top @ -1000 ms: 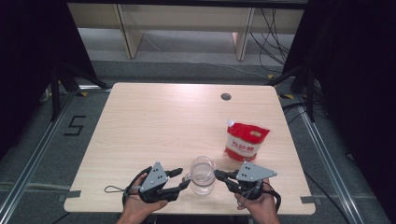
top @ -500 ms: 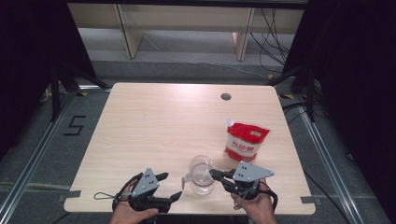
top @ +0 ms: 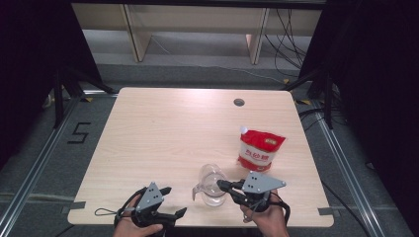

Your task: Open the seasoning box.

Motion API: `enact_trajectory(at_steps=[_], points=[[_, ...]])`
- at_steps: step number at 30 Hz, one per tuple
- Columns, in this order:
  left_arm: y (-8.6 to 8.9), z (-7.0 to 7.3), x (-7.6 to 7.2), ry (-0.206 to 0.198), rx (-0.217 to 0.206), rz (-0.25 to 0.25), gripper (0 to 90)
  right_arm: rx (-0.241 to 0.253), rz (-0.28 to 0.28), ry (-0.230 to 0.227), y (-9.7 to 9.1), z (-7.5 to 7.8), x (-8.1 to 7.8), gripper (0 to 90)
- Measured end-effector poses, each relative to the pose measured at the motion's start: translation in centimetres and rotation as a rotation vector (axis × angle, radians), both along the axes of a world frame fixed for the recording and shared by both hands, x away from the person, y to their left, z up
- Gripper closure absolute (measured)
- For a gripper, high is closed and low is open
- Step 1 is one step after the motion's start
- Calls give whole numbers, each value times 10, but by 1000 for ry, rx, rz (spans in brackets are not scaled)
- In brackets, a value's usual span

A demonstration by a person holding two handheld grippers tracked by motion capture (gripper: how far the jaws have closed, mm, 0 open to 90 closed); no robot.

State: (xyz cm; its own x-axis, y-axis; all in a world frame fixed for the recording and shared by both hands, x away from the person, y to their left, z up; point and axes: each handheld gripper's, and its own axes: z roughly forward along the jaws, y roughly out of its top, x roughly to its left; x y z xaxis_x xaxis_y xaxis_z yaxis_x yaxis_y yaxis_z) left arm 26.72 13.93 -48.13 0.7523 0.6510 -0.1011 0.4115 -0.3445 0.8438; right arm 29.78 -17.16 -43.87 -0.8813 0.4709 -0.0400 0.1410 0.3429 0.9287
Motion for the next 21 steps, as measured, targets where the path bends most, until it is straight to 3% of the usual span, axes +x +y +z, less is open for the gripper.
enact_trajectory(at_steps=[1, 2, 4, 10, 11, 12, 14, 19, 21], points=[[0, -1, 0, -4, -3, 1, 174, -6, -9, 7, 0, 1, -1, 890], [3, -1, 1, -9, 24, -2, 174, -6, -6, 0, 1, 1, -1, 890], [2, -2, 0, 3, 0, 14, 174, 3, -6, 0, 2, 1, -1, 890], [6, -5, 0, -2, 7, 16, 173, 9, 4, -2, 6, 3, -3, 890], [8, -5, 0, -13, 40, 1, 174, 15, 22, 2, 7, 3, -2, 890], [8, -5, 0, -7, 39, 11, 173, 13, -3, 4, 7, 3, -4, 890], [7, -7, -1, 7, 22, 25, 174, 7, 5, 4, 7, 4, -4, 890], [9, -8, -1, 10, 37, 26, 174, 13, 23, -16, 13, 5, -5, 890], [9, -9, -1, 8, 45, 30, 174, 3, 35, -2, 13, 6, -6, 889]])
